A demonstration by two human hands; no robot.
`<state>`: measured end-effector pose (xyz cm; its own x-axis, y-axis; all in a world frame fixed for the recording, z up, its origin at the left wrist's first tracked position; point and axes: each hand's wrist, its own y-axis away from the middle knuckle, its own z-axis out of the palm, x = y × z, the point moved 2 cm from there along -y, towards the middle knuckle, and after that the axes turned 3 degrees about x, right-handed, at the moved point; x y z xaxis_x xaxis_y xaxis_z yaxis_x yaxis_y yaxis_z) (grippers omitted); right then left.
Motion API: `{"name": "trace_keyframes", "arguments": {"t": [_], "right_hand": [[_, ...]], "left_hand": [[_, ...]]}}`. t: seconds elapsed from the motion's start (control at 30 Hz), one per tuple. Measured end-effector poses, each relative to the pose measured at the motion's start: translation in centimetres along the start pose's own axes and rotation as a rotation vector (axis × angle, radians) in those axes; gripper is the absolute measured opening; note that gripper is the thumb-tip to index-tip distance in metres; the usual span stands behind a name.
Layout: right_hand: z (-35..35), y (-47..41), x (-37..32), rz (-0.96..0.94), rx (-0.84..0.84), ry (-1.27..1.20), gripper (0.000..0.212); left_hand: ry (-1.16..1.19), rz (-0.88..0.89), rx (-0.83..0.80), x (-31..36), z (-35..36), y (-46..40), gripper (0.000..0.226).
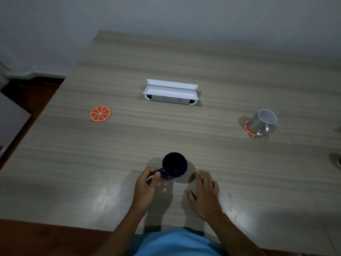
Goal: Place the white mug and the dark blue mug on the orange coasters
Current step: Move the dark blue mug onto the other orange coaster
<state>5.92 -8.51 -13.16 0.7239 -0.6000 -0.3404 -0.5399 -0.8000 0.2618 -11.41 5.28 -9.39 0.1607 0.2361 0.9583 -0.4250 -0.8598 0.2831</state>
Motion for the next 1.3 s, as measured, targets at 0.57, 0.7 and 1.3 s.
{"name": "trace_keyframes", "arguments": {"t": [0.57, 0.7, 1.3], "right_hand": [[4.1, -7.9, -18.2, -0.170, -0.194, 0.170, 0.090], [5.1, -9.5, -20.9, -0.113, -0.288, 0.153, 0.112], [6.1, -10.1, -21.0, -0.079, -0.341, 0.168, 0.119]], "left_hand": [[0.254, -0.063, 0.448, 1.5, -17.9, -6.9, 0.013], [0.299, -0.042, 0.485, 2.7, -20.3, -10.3, 0.013], [0.468, -0.016, 0.536, 4.9, -20.7, -21.9, 0.010]]}}
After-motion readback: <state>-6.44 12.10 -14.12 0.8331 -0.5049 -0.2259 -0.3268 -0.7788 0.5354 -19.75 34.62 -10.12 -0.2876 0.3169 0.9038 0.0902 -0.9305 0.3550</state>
